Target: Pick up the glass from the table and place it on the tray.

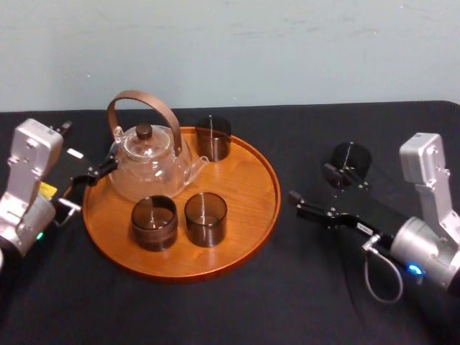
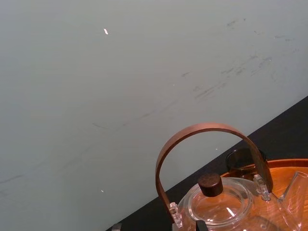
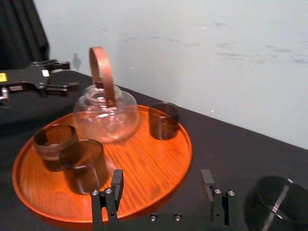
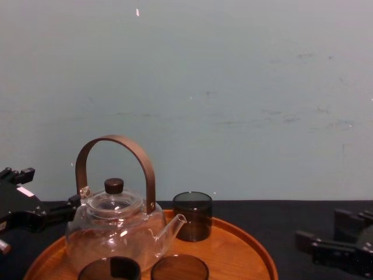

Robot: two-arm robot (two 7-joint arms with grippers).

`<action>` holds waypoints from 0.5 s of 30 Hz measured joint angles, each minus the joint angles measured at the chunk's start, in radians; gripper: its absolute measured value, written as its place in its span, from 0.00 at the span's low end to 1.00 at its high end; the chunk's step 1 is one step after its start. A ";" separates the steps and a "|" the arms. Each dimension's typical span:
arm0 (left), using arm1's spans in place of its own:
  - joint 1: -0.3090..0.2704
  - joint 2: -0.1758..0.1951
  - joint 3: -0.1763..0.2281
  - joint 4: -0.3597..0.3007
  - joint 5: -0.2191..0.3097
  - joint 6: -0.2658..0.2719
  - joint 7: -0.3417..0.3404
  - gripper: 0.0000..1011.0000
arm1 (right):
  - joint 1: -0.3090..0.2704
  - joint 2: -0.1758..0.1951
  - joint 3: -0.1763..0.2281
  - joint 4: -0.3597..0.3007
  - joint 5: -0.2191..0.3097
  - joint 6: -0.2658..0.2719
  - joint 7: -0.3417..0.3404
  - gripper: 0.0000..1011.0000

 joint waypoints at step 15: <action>0.000 0.000 0.000 0.000 0.000 0.000 0.000 0.99 | -0.037 0.000 0.076 0.033 0.016 -0.005 -0.039 0.99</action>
